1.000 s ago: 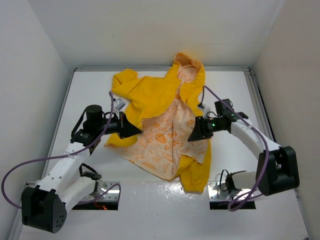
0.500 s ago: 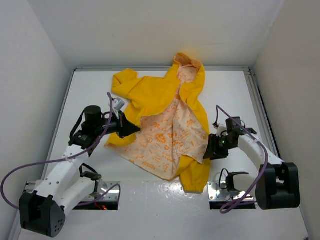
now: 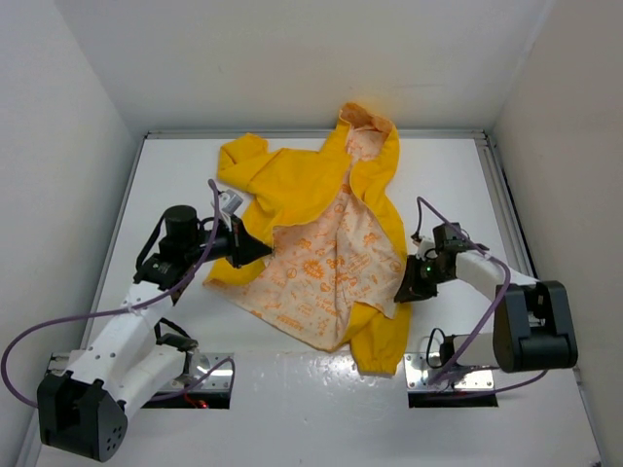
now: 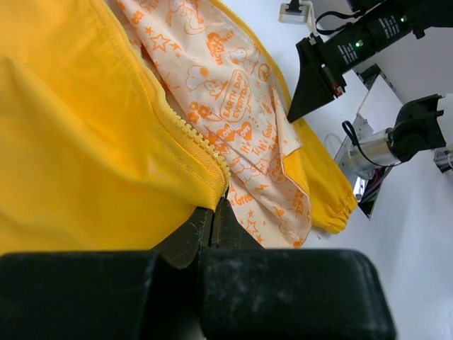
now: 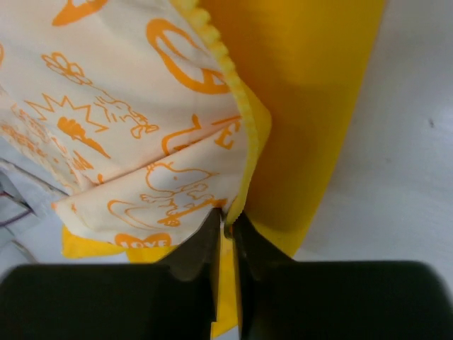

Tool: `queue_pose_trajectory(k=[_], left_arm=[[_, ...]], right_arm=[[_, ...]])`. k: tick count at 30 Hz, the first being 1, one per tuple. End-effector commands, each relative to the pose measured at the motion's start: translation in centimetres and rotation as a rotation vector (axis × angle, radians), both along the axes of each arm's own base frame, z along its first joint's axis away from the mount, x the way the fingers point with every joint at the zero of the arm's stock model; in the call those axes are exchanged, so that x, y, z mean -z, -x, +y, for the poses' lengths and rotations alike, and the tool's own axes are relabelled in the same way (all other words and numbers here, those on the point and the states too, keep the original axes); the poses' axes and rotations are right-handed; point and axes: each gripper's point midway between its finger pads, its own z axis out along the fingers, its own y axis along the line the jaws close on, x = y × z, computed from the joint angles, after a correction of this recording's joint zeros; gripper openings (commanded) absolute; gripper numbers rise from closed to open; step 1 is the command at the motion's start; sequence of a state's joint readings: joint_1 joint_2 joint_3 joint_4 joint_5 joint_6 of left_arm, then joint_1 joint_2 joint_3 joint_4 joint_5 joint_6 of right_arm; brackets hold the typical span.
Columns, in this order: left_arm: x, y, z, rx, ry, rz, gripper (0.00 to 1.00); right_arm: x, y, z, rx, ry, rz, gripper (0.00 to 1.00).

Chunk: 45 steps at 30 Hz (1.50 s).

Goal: Zip up the jacket

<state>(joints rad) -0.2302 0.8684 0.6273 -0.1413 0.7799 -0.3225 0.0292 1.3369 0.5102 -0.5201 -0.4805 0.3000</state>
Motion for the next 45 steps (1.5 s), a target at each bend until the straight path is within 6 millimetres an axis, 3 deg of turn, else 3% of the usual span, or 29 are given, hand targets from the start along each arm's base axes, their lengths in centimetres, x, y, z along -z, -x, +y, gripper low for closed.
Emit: queue_pose_trajectory(k=[1,6,7,9,14,17,18,20,23,27,30,33,35,39,40,45], left_arm=[[-1.3,-0.6,-0.2,0.001,0.007,-0.058,0.00],[-1.1,-1.1,-0.2,-0.020,0.008,-0.060,0.00],[-0.8,-1.4,-0.1,-0.030,0.002,-0.051,0.00],[-0.7,-1.6,-0.1,-0.030,0.002,-0.051,0.00],[-0.5,-1.9,0.0,-0.049,-0.014,-0.063,0.00],[-0.4,-2.2,0.2,-0.067,-0.021,-0.064,0.00],[-0.4,-2.2,0.2,-0.067,-0.021,-0.064,0.00],[-0.4,-2.3,0.3,-0.074,-0.028,-0.072,0.00],[-0.3,-2.5,0.4,-0.079,-0.038,-0.083,0.00],[-0.2,-2.4,0.4,-0.065,-0.049,-0.091,0.00],[-0.4,-2.0,0.1,-0.043,-0.047,-0.107,0.00],[0.0,-1.7,-0.1,-0.030,-0.053,-0.106,0.00],[0.0,-1.7,-0.1,-0.027,-0.058,-0.113,0.00],[0.6,-1.6,-0.3,-0.015,-0.068,-0.105,0.00],[0.4,-1.7,-0.3,-0.015,-0.065,-0.115,0.00],[0.5,-1.8,-0.5,-0.017,-0.063,-0.110,0.00]], right_arm=[[-1.1,-3.6,0.7,0.008,-0.031,-0.095,0.04],[-1.5,-6.7,0.0,0.012,0.025,-0.109,0.00],[-2.6,-8.2,0.0,0.008,0.028,-0.141,0.00],[-3.0,-8.9,0.1,0.004,0.017,-0.160,0.00],[-6.6,-9.9,1.9,-0.099,-0.063,-0.317,0.00],[-10.2,-10.2,4.0,-0.190,-0.170,-0.408,0.00],[-11.3,-9.1,5.9,-0.262,-0.242,-0.403,0.00],[-12.2,-8.0,7.1,-0.332,-0.267,-0.410,0.00],[-13.9,-4.2,10.0,-0.466,-0.370,-0.414,0.00],[-13.6,-0.1,10.3,-0.537,-0.377,-0.335,0.00],[-13.0,1.2,9.2,-0.541,-0.314,-0.296,0.00],[-12.7,1.3,6.3,-0.602,-0.156,-0.292,0.00],[-13.2,2.1,4.9,-0.623,-0.152,-0.258,0.00],[-14.9,2.8,6.0,-0.652,-0.237,-0.337,0.00],[-15.0,1.9,6.6,-0.625,-0.248,-0.372,0.00],[-14.9,2.8,11.3,-0.717,-0.360,-0.370,0.00]])
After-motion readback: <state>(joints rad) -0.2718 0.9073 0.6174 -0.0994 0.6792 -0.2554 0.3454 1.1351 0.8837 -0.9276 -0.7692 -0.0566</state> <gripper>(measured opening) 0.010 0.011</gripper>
